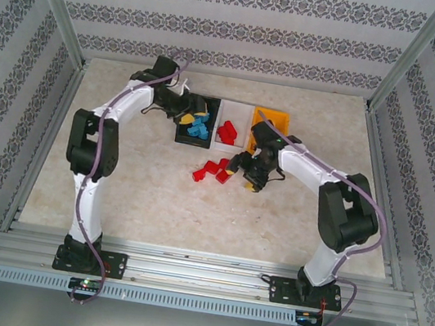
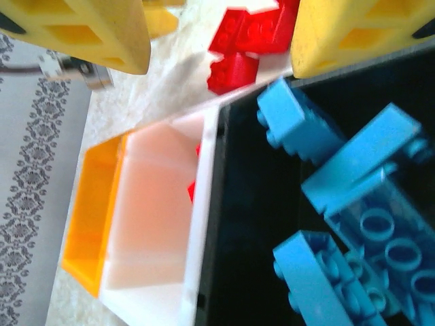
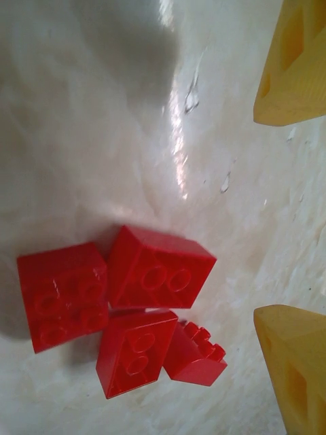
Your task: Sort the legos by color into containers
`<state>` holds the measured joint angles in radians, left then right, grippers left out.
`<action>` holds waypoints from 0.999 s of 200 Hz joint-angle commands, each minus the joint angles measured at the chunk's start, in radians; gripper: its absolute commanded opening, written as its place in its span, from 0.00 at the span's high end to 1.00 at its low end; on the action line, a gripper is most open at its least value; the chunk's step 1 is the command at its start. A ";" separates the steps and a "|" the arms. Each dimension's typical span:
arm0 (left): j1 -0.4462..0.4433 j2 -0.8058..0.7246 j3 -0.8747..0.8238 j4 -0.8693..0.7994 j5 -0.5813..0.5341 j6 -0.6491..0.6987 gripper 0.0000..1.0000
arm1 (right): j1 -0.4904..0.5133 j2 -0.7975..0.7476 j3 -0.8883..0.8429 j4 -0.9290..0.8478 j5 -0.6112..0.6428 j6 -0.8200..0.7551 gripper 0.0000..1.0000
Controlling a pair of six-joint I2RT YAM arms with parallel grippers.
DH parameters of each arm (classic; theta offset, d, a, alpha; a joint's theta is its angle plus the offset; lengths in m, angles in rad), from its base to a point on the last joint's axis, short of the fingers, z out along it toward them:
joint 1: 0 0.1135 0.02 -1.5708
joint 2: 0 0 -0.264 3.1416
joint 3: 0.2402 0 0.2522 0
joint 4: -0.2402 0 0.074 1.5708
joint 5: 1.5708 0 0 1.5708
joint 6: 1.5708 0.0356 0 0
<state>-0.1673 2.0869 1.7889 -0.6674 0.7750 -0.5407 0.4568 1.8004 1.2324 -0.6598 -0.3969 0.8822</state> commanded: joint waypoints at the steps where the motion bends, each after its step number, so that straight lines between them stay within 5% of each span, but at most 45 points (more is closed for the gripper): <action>1: 0.048 -0.124 -0.089 -0.030 0.015 0.047 0.43 | 0.009 0.063 0.068 -0.050 0.026 -0.025 0.30; 87: 0.153 -0.481 -0.463 -0.006 0.026 0.062 0.42 | 0.052 0.294 0.329 -0.184 0.064 -0.073 0.31; 146: 0.201 -0.541 -0.531 -0.004 0.039 0.061 0.42 | 0.081 0.365 0.415 -0.299 0.159 -0.095 0.36; 200: 0.203 -0.545 -0.549 0.003 0.045 0.055 0.41 | 0.103 0.380 0.421 -0.360 0.226 -0.108 0.53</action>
<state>0.0277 1.5734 1.2491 -0.6689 0.7959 -0.5045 0.5468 2.1715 1.6413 -0.9485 -0.2344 0.7864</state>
